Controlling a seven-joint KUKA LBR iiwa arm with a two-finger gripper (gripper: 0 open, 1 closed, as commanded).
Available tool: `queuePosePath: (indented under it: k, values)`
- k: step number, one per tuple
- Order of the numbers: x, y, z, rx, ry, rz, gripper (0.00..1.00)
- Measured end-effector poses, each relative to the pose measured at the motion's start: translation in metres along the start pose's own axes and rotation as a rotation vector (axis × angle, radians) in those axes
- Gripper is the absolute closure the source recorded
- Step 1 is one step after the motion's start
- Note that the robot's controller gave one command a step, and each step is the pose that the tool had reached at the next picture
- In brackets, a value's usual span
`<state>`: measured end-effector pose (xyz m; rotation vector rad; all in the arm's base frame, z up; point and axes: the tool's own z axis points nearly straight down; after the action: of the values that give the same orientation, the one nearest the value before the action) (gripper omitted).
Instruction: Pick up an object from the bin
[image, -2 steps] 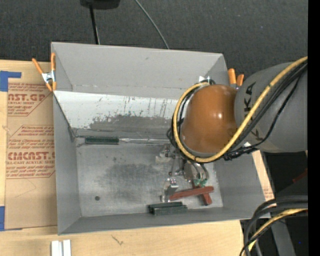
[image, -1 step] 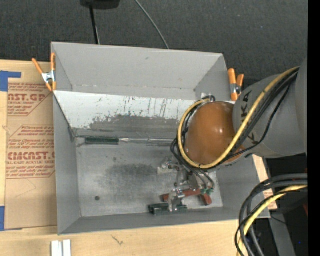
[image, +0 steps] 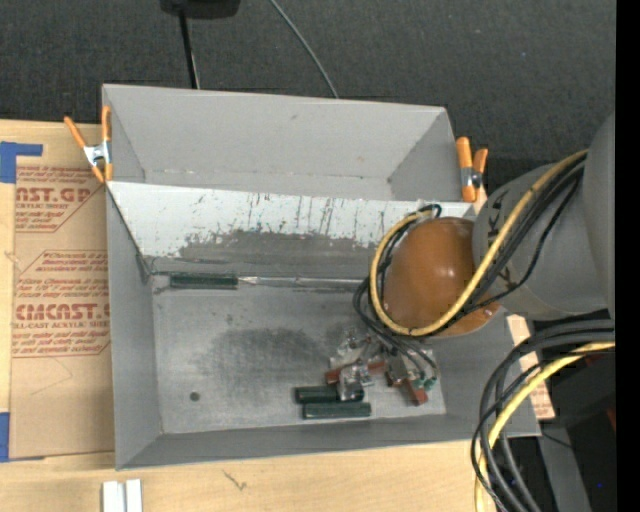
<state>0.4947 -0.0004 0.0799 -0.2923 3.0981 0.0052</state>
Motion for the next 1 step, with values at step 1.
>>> queuePosePath:
  k: [1]
  values:
    - [-0.0001,-0.0001,-0.0001,0.0,0.0,0.0,1.0]
